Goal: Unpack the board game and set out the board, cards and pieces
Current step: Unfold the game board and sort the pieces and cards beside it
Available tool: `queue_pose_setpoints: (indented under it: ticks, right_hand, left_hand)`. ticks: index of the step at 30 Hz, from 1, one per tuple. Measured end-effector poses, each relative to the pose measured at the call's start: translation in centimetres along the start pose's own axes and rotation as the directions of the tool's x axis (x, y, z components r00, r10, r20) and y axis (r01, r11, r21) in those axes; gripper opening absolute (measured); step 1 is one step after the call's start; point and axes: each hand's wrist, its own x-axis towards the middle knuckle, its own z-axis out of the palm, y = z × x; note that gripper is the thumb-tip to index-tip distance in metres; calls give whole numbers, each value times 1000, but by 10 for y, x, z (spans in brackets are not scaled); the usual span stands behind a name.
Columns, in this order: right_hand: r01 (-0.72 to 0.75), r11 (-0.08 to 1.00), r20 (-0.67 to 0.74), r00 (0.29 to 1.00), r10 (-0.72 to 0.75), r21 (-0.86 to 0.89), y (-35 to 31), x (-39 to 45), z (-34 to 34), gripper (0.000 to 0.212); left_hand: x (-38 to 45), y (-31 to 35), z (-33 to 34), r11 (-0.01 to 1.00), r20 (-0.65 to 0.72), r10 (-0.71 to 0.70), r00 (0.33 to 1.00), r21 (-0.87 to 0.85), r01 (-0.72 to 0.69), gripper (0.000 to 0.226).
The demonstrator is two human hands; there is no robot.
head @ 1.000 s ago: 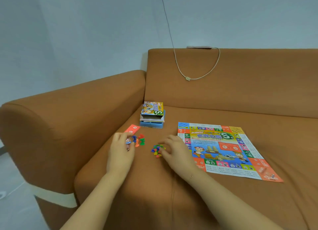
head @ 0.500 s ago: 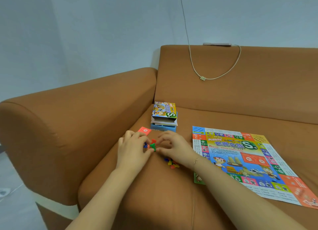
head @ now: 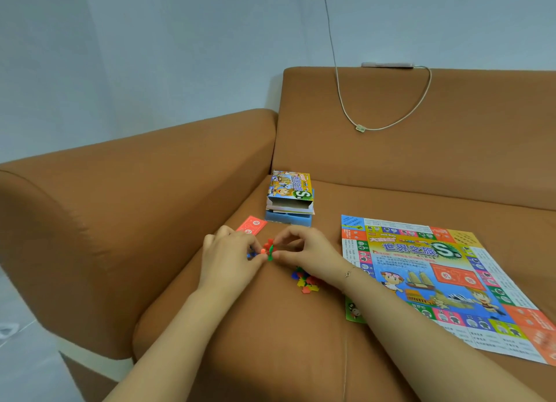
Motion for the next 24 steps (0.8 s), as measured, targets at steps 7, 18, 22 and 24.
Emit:
queue_pose_setpoints:
  ticks: [7,18,22,24]
  right_hand:
    - [-51,998,41,998,49,46,0,7,1,14]
    - [-130,980,-26,990,135,149,-7,-7,-10,13]
    - [-117,979,-113,984,136,164,-14,-33,-42,5]
    - [-113,988,-140,982,127,108,-17,-54,-67,5]
  left_hand:
    - [0,-6,-3,999,-73,-40,996,-31,38,10]
    - [1,7,-20,984,-86,-14,996,-178,-2,8]
    - [-2,30,-22,968,-52,22,998,-249,-35,6]
    - [-4,51,-21,962,-53,69,996,-261,-81,7]
